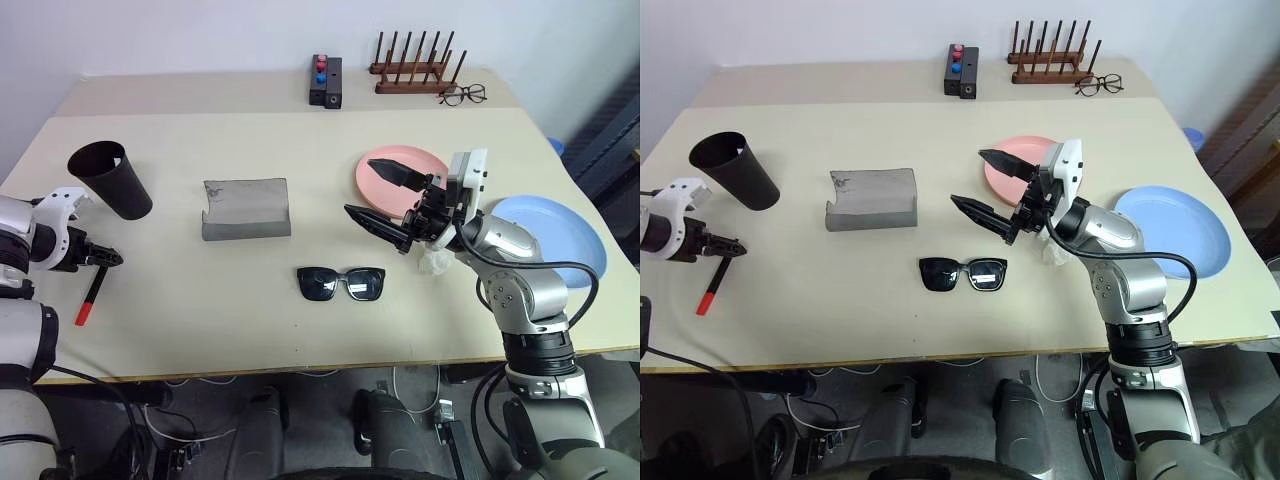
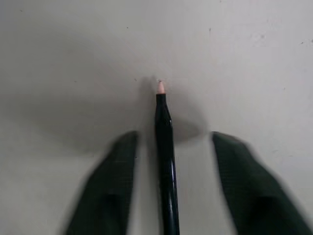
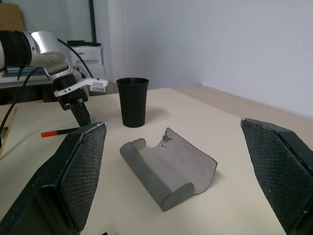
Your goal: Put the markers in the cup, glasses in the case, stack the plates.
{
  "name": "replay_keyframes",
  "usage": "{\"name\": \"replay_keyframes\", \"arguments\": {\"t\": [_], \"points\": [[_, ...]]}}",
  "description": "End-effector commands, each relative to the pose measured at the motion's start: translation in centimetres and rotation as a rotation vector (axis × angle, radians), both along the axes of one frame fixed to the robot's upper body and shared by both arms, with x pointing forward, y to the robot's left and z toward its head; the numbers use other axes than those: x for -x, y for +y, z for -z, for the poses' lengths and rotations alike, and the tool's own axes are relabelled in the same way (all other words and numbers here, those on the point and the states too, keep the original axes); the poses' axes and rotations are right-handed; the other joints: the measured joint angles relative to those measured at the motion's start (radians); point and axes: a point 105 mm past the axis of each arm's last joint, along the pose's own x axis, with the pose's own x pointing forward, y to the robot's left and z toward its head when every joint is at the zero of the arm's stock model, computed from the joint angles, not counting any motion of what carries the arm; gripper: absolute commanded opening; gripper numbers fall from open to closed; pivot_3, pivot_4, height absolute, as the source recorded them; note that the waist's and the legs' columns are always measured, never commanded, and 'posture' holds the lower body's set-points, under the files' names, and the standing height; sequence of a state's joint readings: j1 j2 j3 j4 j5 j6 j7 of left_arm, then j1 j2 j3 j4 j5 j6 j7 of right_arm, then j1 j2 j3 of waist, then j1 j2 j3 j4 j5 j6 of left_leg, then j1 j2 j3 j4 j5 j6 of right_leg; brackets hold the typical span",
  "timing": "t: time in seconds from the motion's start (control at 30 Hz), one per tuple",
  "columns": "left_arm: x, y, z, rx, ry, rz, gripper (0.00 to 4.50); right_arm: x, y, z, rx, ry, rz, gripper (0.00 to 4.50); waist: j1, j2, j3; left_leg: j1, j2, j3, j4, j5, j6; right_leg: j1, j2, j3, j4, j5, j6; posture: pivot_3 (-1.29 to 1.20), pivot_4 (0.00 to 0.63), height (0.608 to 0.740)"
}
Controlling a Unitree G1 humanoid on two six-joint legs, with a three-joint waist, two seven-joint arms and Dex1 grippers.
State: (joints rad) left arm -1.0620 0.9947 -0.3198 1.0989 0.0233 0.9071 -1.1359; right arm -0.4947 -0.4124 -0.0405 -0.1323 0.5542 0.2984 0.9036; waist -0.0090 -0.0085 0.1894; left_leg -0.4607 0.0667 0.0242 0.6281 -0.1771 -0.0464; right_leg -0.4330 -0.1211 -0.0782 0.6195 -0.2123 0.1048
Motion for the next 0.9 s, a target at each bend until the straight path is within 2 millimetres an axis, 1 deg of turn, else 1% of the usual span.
{"name": "replay_keyframes", "arguments": {"t": [0.03,0.23,0.33,0.4,0.47,0.53,0.57,0.63,0.67,0.7,0.8,0.83,0.87,0.9], "points": [[0.5,0.0,0.8,0.02,0.034,-0.003,0.07,0.4,-0.4,-1.4,-0.005,-0.057,0.008,4.5,0.0,0.0,0.0,0.0,0.0,0.0,0.0,0.0,0.0,0.0,0.0,0.0,0.0,0.0,0.0,0.0,0.15,0.74],[1.2,0.6,0.1,0.039,0.024,-0.008,0.03,0.5,-0.4,-1.3,0.007,-0.053,0.006,4.5,-0.002,0.0,0.0,0.0,0.0,0.0,0.0,0.0,0.0,0.0,0.0,0.0,0.0,0.0,0.0,0.0,0.15,0.74],[1.9,0.7,-0.6,0.088,0.002,0.002,0.03,0.6,-0.4,-0.3,0.056,0.0,-0.022,4.5,-0.004,0.0,0.0,0.0,0.0,0.0,0.0,0.0,0.0,0.0,0.0,0.0,0.0,0.0,0.0,0.0,0.15,0.74],[1.9,0.6,-1.8,0.137,-0.066,-0.002,0.03,0.8,-0.6,0.3,0.075,0.013,-0.036,4.5,-0.004,0.0,0.0,0.0,0.0,0.0,0.0,0.0,0.0,0.0,0.0,0.0,0.0,0.0,0.0,0.0,0.15,0.74],[2.1,0.2,-3.4,0.184,-0.141,0.016,0.03,0.8,-0.7,0.4,0.073,0.022,-0.038,4.5,-0.004,0.0,0.0,0.0,0.0,0.0,0.0,0.0,0.0,0.0,0.0,0.0,0.001,0.0,0.0,0.0,0.15,0.74],[2.8,-0.8,-5.8,0.289,-0.235,0.053,0.03,0.8,-0.8,0.4,0.076,0.012,-0.037,4.5,-0.005,-0.001,0.001,0.0,0.0,0.0,0.0,0.0,0.0,-0.001,0.0,0.0,0.001,0.0,0.0,0.0,0.15,0.74],[3.2,-1.1,-6.5,0.311,-0.262,0.068,0.03,0.8,-0.7,0.4,0.077,0.009,-0.037,4.5,-0.005,-0.002,0.001,0.0,0.0,0.0,0.0,0.0,0.0,-0.001,0.0,0.0,0.001,0.0,0.0,0.0,0.15,0.74],[4.0,-2.2,-8.6,0.391,-0.39,0.156,0.03,0.8,-0.8,0.5,0.077,0.018,-0.045,4.5,-0.005,-0.001,0.001,0.0,0.0,0.0,0.0,0.0,0.0,-0.001,0.0,0.0,0.0,-0.001,-0.002,0.0,0.15,0.74],[4.7,-2.5,-9.2,0.41,-0.421,0.189,0.03,0.7,-0.8,0.5,0.078,0.019,-0.049,4.5,-0.005,-0.001,0.001,0.0,0.0,0.0,0.0,0.0,0.0,-0.001,0.0,0.0,0.0,-0.002,-0.003,0.0,0.15,0.74],[5.1,-2.6,-9.7,0.389,-0.482,0.223,0.03,0.7,-0.8,0.6,0.076,0.027,-0.055,4.5,-0.005,-0.001,0.001,0.0,0.0,0.0,0.0,0.0,0.0,-0.001,0.0,0.0,0.001,-0.002,-0.003,0.0,0.15,0.74],[5.2,-2.9,-12.1,0.406,-0.736,0.284,0.03,1.1,-0.5,1.1,0.086,0.055,-0.101,4.5,0.001,0.0,0.001,0.001,0.001,-0.001,0.0,0.0,0.0,-0.001,0.0,0.0,0.001,-0.002,-0.003,0.0,0.15,0.74],[5.0,-3.1,-13.3,0.395,-0.855,0.316,0.03,1.2,-0.5,1.1,0.09,0.049,-0.11,4.5,0.003,-0.001,0.001,0.001,0.001,-0.001,0.0,0.0,0.0,0.0,0.0,0.0,0.001,-0.002,-0.003,0.0,0.15,0.74],[4.9,-3.2,-14.2,0.396,-0.937,0.328,0.03,1.1,-0.6,1.0,0.087,0.043,-0.107,4.5,0.004,-0.001,0.001,0.001,0.001,-0.001,0.001,0.0,-0.001,0.0,0.0,0.0,0.001,-0.002,-0.003,0.0,0.15,0.74],[4.6,-3.1,-15.4,0.401,-1.026,0.314,0.03,1.1,-0.7,0.8,0.077,0.051,-0.115,4.5,0.004,-0.001,0.001,0.001,0.001,-0.001,0.002,0.0,-0.001,0.001,0.0,0.0,0.001,-0.002,-0.003,0.0,0.15,0.74]]}}
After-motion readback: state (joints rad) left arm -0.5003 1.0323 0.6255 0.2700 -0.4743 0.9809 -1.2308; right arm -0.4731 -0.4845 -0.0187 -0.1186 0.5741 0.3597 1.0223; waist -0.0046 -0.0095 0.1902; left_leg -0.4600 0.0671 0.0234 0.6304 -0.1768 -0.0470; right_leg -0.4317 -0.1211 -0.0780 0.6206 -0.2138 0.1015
